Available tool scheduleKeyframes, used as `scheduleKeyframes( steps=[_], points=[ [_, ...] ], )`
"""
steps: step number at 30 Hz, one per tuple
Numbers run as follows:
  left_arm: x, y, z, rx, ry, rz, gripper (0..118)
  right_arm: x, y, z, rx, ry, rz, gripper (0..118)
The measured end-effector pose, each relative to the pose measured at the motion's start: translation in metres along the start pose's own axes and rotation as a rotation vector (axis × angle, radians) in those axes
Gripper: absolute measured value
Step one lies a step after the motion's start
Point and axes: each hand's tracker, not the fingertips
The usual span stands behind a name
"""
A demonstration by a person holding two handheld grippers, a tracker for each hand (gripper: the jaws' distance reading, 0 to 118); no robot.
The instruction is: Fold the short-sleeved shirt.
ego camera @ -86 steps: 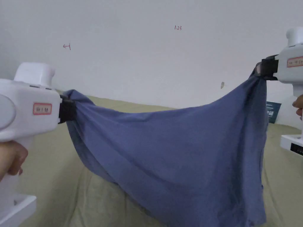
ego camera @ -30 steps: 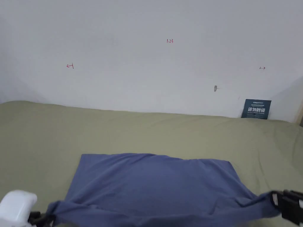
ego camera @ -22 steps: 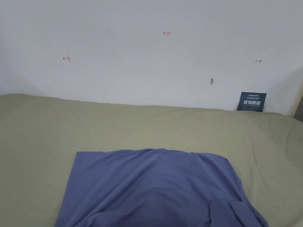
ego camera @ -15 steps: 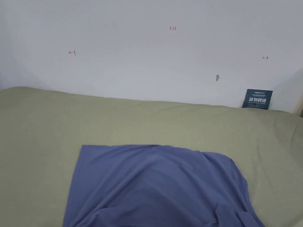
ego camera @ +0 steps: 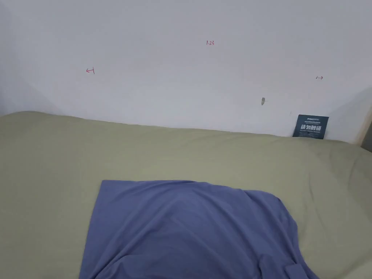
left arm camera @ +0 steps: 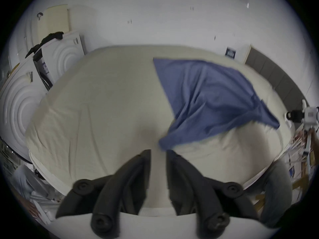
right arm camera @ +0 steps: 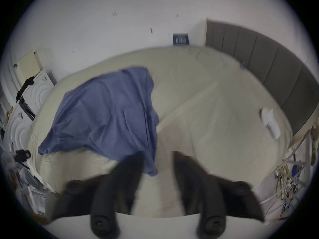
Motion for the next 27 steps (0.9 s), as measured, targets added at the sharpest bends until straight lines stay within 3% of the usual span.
scheduleKeyframes(
  steps=[1,2,3,4,9,14,16,17,18,19,20,21,24,27],
  points=[
    [0.010,0.011,0.007,0.041,-0.005,-0.004,42,-0.005,0.007,0.009,0.033,-0.008,0.016,76],
    [0.022,0.022,0.011,0.066,-0.025,-0.005,63,-0.012,0.015,0.018,0.087,-0.003,0.029,82],
    [0.032,0.031,0.014,0.095,-0.048,-0.001,84,-0.017,0.021,0.023,0.127,0.003,0.036,80],
    [0.045,0.040,0.017,0.132,-0.072,0.016,89,-0.025,0.029,0.026,0.157,0.007,0.031,81],
    [0.113,0.062,0.012,0.222,-0.092,0.003,89,-0.068,0.034,0.034,0.251,0.018,-0.070,81],
    [0.160,0.042,0.007,0.226,-0.012,-0.051,88,-0.103,-0.006,0.034,0.225,0.048,-0.050,80],
    [0.171,0.024,0.010,0.215,0.005,-0.034,80,-0.111,-0.027,0.032,0.190,0.055,0.026,78],
    [0.175,0.013,0.012,0.207,0.011,-0.028,60,-0.115,-0.038,0.032,0.178,0.051,0.055,74],
    [0.173,0.001,0.010,0.201,0.008,-0.019,12,-0.119,-0.049,0.031,0.159,0.049,0.088,59],
    [0.174,-0.010,0.010,0.184,0.011,-0.026,0,-0.122,-0.061,0.032,0.145,0.049,0.115,38],
    [0.175,-0.024,0.010,0.175,0.050,-0.040,0,-0.124,-0.072,0.032,0.137,0.063,0.132,8],
    [0.175,-0.034,0.012,0.171,0.079,-0.042,0,-0.125,-0.080,0.031,0.126,0.063,0.154,2],
    [0.171,-0.059,0.016,0.108,0.069,-0.005,0,-0.131,-0.104,0.033,0.095,0.029,0.185,1],
    [0.163,-0.070,0.013,0.083,0.096,-0.007,0,-0.131,-0.112,0.030,0.064,0.061,0.150,1]
  ],
)
